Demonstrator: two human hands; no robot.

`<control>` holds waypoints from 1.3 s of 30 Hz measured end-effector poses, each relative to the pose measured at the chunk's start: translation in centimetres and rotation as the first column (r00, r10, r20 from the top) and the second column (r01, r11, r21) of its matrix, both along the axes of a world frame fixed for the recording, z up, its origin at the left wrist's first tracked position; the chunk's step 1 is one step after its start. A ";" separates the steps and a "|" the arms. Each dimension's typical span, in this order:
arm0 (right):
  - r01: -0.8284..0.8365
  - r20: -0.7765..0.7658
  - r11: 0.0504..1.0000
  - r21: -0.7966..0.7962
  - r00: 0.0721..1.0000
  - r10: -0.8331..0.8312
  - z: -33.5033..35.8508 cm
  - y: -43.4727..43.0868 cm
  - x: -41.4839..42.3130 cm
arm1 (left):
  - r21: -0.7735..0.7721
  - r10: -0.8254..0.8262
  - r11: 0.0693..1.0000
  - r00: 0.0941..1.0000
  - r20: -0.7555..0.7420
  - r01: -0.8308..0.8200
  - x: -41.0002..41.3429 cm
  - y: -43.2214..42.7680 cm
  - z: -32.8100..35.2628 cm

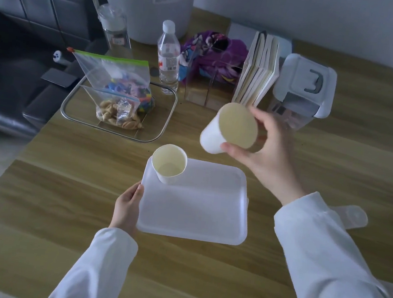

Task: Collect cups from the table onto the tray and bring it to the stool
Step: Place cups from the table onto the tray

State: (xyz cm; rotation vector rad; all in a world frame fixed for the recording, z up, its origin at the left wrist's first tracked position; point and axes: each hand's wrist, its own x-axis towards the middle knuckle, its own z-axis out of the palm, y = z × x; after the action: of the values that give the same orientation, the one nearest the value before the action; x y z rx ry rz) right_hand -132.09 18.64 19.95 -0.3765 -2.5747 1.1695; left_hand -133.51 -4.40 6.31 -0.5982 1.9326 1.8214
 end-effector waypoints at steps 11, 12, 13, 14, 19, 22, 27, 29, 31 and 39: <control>-0.293 0.188 0.950 0.107 0.944 0.270 -1.1 -6.0 -1.6 | 0.003 -0.061 0.998 0.997 -0.037 0.061 0.3 0.4 0.0; -0.298 0.197 0.947 0.119 0.942 0.272 -1.3 -6.1 -1.7 | 0.002 -0.061 0.998 0.997 -0.039 0.061 0.3 0.3 0.0; -0.301 0.207 0.945 0.127 0.940 0.272 -1.6 -6.2 -1.7 | 0.001 -0.061 0.998 0.997 -0.041 0.061 0.3 0.3 0.0; -0.303 0.220 0.943 0.134 0.937 0.270 -1.8 -6.2 -1.8 | -0.003 -0.062 0.998 0.997 -0.040 0.061 0.3 0.3 -0.1; -0.312 0.274 0.933 0.179 0.927 0.257 -3.1 -6.5 -1.9 | -0.021 -0.073 0.997 0.997 -0.025 0.072 0.2 0.3 -0.3; -0.297 0.267 0.934 0.197 0.933 0.240 -3.7 -6.6 -1.9 | -0.013 -0.054 0.998 0.998 -0.022 0.054 0.1 0.5 -0.1; -0.278 0.251 0.934 0.224 0.943 0.221 -4.5 -6.6 -1.8 | -0.003 -0.044 0.999 0.999 -0.025 0.044 0.1 0.6 0.1; -0.274 0.256 0.932 0.235 0.943 0.213 -4.8 -6.5 -1.8 | 0.001 -0.041 0.999 0.999 -0.020 0.041 0.1 0.7 0.3; -0.269 0.261 0.932 0.244 0.944 0.204 -5.1 -6.5 -1.8 | 0.002 -0.043 0.999 0.999 -0.020 0.043 0.1 0.7 0.4; -0.230 0.184 0.954 0.193 0.963 0.195 -4.6 -4.8 -1.1 | 0.001 -0.038 0.999 0.999 -0.030 0.038 -0.1 0.8 0.4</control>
State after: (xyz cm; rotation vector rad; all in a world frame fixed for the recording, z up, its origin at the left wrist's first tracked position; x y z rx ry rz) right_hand -133.15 13.84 15.30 -0.1534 -2.9101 0.9465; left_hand -133.66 -3.63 6.67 -0.5331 1.9488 1.8181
